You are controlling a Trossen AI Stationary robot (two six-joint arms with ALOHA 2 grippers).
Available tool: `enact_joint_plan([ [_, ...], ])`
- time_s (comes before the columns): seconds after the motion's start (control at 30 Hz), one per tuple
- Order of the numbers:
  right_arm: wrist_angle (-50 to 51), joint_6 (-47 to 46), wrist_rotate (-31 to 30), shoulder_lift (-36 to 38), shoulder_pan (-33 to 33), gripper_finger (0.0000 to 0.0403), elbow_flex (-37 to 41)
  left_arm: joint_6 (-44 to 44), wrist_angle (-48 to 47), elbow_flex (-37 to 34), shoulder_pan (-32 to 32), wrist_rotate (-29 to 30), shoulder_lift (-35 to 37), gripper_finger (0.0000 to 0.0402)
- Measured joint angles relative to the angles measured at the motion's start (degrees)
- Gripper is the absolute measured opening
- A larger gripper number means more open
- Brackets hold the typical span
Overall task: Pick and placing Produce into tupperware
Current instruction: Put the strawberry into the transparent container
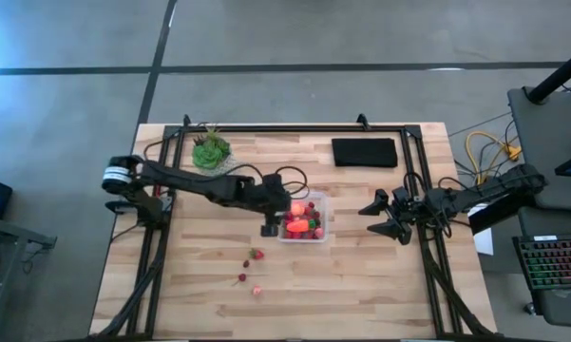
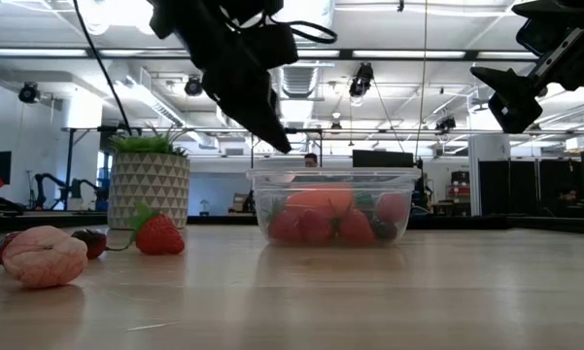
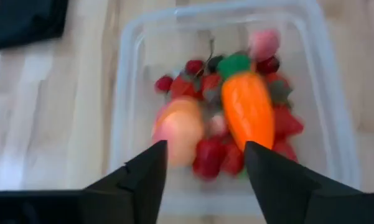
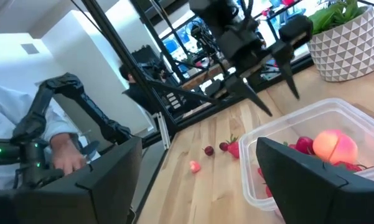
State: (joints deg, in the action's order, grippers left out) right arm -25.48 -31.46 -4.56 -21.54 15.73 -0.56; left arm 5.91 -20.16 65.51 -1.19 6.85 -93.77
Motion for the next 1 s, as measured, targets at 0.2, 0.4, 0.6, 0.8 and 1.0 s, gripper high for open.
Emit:
enact_joint_plan([
  [0.2, 0.1, 0.0, 0.0, 0.1, 0.0, 0.0309, 0.0, -5.2, -24.0, 0.5, 0.0, -6.0, 6.0, 0.0233],
  [0.4, 0.0, 0.0, 0.0, 0.0, 0.0, 0.0309, 0.0, -3.4, -20.0, -7.5, -5.2, -12.5, 11.9, 0.0221],
  [0.6, 0.0, 0.0, 0.0, 0.0, 0.0, 0.0308, 0.0, -5.8, -10.3, -13.3, -11.8, -11.6, 13.1, 0.0212],
  [0.8, 0.0, 0.0, 0.0, 0.0, 0.0, 0.0310, 0.0, -7.1, -3.6, -14.1, -14.5, -9.2, 9.8, 0.0212],
  [1.0, 0.0, 0.0, 0.0, 0.0, 0.0, 0.0307, 0.0, -9.6, -1.9, -14.3, -15.5, -8.8, 4.9, 0.0212],
])
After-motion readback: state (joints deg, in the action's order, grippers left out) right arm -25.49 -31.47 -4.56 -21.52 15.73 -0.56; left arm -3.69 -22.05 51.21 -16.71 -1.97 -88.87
